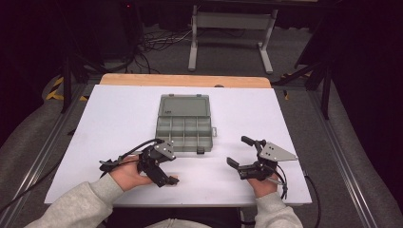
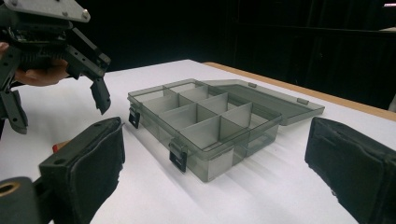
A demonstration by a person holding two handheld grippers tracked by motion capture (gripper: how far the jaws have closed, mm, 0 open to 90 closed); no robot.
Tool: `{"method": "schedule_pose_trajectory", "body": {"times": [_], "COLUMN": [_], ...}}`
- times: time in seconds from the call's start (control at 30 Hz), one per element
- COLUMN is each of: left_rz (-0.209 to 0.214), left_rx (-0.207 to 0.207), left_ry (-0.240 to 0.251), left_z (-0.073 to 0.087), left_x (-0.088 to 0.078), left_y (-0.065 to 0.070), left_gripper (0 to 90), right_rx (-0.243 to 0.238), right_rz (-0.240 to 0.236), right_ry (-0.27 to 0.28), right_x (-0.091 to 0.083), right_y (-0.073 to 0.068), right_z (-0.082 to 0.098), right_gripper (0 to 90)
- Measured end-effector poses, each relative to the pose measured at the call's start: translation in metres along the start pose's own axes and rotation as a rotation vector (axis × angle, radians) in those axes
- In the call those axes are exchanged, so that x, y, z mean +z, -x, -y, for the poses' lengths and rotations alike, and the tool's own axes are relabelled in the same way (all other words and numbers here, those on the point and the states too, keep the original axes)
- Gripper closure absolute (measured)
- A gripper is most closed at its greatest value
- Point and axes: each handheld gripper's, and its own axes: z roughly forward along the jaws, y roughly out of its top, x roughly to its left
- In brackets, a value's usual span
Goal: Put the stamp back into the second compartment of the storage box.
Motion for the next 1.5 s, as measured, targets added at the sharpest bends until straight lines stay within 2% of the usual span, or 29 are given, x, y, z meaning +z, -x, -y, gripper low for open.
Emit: {"method": "schedule_pose_trajectory", "body": {"times": [0.13,0.3,0.33,0.67,0.8,0.93,1.5], "left_rz": [0.009,-0.003,-0.009,-0.011,-0.001,0.01,0.052], "left_rx": [0.005,0.008,0.02,0.026,0.039,0.054,0.069], "left_ry": [-0.026,-0.073,-0.078,-0.143,-0.165,-0.167,-0.185], "left_z": [-0.001,-0.002,-0.002,0.0,0.0,0.001,0.003], "left_x": [0.003,0.007,0.008,0.014,0.017,0.017,0.022], "left_y": [0.0,0.001,0.001,0.001,0.002,0.004,0.002], "left_gripper": [17.0,17.8,17.9,20.4,21.0,22.4,36.3], "right_rx": [0.0,-0.002,-0.002,-0.002,-0.003,-0.002,0.005], "right_rz": [0.0,-0.002,-0.003,-0.003,-0.004,-0.006,-0.018], "right_ry": [0.001,-0.002,-0.001,-0.005,-0.005,-0.007,-0.006], "right_x": [0.0,0.001,0.001,0.001,0.001,0.001,0.001], "right_y": [0.0,0.0,0.0,0.0,0.0,0.0,0.0], "right_z": [0.0,0.0,0.0,0.0,0.0,0.0,0.001], "right_gripper": [5.3,5.3,5.3,5.3,5.4,5.3,5.4]}}
